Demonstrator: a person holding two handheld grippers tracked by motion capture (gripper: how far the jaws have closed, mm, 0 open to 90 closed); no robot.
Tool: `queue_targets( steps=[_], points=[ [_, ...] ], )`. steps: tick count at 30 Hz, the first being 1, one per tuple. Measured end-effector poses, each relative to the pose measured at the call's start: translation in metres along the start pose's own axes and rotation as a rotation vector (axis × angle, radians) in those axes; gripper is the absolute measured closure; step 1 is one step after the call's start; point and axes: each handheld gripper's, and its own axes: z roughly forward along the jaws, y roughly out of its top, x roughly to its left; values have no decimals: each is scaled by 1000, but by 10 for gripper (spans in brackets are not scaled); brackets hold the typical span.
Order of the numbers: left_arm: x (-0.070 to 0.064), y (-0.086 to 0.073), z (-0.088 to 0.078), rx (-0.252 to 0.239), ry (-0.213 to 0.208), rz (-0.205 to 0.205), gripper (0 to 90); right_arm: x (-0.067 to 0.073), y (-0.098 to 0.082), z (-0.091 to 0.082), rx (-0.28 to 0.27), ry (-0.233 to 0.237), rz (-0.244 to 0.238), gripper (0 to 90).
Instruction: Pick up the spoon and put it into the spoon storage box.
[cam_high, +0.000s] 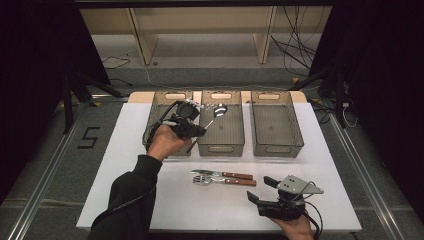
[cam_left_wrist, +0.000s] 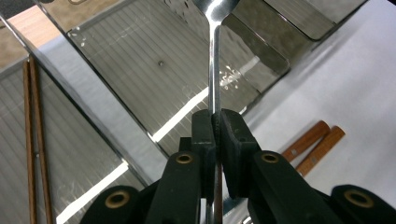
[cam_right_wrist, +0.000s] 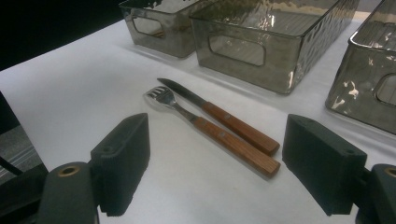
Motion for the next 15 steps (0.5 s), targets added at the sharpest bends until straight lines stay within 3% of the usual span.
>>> queue_targets(
  steps=[5, 15],
  points=[
    [8, 14, 11, 0, 5, -10, 841, 0, 0, 0, 0, 1, 1, 240],
    [19, 37, 27, -45, 28, -31, 841, 0, 0, 0, -1, 5, 0, 240]
  ],
)
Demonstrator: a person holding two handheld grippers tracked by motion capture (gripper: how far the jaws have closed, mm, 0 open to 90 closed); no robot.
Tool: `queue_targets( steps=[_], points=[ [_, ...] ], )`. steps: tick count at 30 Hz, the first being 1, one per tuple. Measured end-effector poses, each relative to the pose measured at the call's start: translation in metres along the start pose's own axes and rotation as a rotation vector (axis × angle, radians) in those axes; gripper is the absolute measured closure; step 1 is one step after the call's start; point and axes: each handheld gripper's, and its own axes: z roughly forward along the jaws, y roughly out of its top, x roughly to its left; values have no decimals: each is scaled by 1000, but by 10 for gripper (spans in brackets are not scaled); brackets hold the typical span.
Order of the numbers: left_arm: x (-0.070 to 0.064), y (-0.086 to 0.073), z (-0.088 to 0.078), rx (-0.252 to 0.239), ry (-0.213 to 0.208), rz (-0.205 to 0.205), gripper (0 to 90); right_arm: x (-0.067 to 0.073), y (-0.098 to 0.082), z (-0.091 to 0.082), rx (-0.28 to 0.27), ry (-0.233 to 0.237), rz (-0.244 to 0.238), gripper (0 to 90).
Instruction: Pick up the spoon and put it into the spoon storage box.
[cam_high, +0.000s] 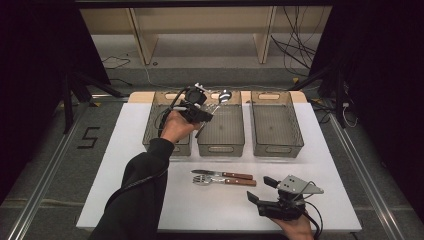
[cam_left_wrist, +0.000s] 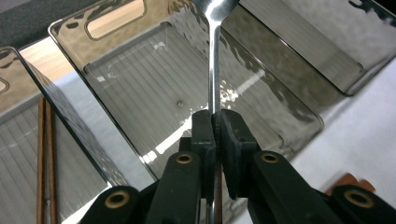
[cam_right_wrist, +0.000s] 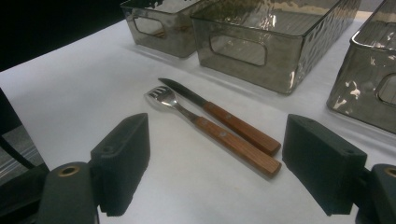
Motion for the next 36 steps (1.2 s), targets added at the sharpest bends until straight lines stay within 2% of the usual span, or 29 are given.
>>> queue_targets(
  steps=[11, 15, 27, 36],
  points=[
    [4, 10, 20, -23, -2, -30, 840, -1, 0, 0, -2, 2, 0, 240],
    [7, 11, 27, -13, 6, -39, 840, 0, 0, 0, -2, 4, 0, 240],
    [11, 2, 47, 21, 5, -76, 838, 0, 0, -1, 0, 5, 1, 240],
    [8, -3, 55, 45, -9, -96, 836, 0, 0, 0, 1, 5, -1, 240]
  ],
)
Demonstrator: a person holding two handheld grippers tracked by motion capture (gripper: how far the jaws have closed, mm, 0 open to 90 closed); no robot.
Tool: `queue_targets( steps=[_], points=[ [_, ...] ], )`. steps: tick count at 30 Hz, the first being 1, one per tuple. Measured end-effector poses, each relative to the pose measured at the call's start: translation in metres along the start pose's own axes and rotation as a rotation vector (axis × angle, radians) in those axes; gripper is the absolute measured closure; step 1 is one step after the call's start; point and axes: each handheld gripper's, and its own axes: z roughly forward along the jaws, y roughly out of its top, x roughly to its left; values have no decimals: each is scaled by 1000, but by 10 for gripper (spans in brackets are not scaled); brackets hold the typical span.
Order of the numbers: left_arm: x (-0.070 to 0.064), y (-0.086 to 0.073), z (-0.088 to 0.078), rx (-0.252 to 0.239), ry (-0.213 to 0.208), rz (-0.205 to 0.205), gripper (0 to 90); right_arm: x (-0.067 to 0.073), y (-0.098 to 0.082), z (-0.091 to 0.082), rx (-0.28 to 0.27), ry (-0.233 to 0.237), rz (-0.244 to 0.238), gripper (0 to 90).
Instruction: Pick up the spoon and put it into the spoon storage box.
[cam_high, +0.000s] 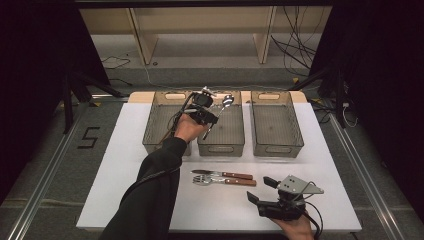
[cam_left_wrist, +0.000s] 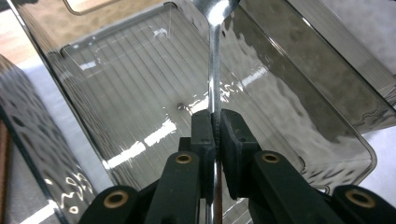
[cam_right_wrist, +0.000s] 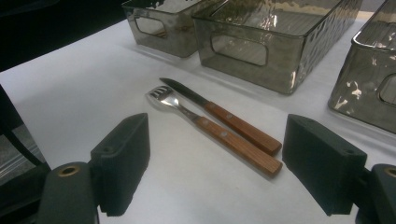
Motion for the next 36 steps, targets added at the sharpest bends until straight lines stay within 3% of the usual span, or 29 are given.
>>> queue_targets(
  steps=[4, 8, 11, 21, 32, 36],
  points=[
    [-2, -1, 6, 14, -10, -8, 824, 0, 0, 0, -1, 0, 0, 240],
    [-4, 2, 4, 15, -24, -19, 668, 0, 0, 0, -1, -1, 2, 240],
    [-5, 4, -2, 14, -30, -18, 559, 0, 0, 0, -1, 0, 2, 240],
    [-1, 2, -39, -55, -47, -13, 388, 0, 0, 1, 3, 0, 2, 241],
    [3, -37, -72, -151, -85, -37, 311, 0, 0, 1, 4, -2, 1, 241],
    [1, -55, -83, -177, -92, -24, 287, 0, 0, 1, 5, 0, -4, 241]
  ],
)
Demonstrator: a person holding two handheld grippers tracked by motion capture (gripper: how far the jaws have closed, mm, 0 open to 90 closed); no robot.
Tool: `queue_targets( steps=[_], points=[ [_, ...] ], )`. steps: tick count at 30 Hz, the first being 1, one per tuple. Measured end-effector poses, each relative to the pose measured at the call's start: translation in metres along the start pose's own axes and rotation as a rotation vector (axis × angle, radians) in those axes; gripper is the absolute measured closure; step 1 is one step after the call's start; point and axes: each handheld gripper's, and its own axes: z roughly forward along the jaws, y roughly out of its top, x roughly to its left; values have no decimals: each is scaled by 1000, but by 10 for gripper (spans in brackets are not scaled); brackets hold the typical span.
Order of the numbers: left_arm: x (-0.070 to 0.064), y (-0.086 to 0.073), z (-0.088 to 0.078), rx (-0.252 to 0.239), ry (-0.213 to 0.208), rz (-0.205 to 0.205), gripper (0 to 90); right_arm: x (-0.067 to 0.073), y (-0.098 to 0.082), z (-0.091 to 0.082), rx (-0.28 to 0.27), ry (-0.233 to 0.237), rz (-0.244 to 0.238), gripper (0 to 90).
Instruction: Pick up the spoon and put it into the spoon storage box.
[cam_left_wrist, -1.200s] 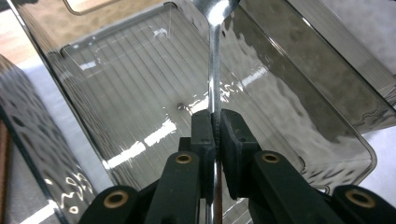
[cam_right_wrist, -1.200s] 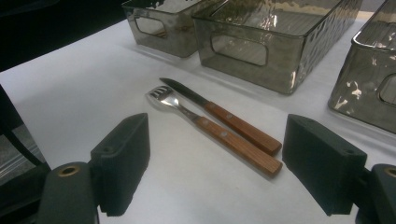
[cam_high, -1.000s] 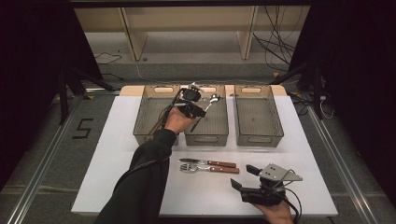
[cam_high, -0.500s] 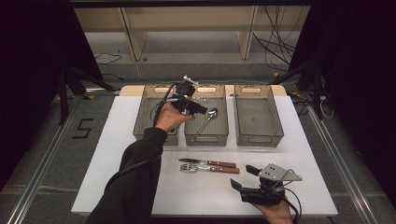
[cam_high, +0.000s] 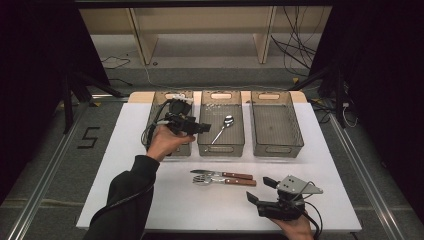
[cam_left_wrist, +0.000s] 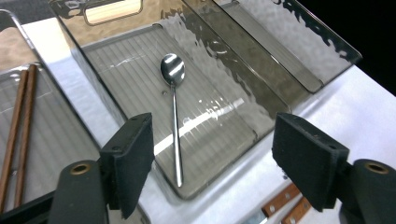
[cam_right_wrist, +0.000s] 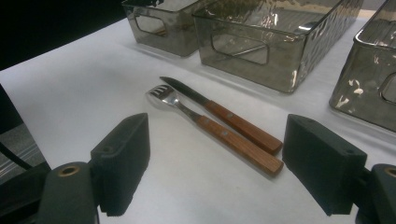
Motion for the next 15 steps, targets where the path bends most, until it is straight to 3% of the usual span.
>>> queue_targets(
  steps=[6, 15],
  points=[
    [0, -24, -21, -45, -12, 1, 271, 0, 0, 1, 5, 3, 4, 240],
    [1, -47, -46, -91, -2, 6, 256, 1, 0, 2, 9, 8, 2, 240]
  ],
)
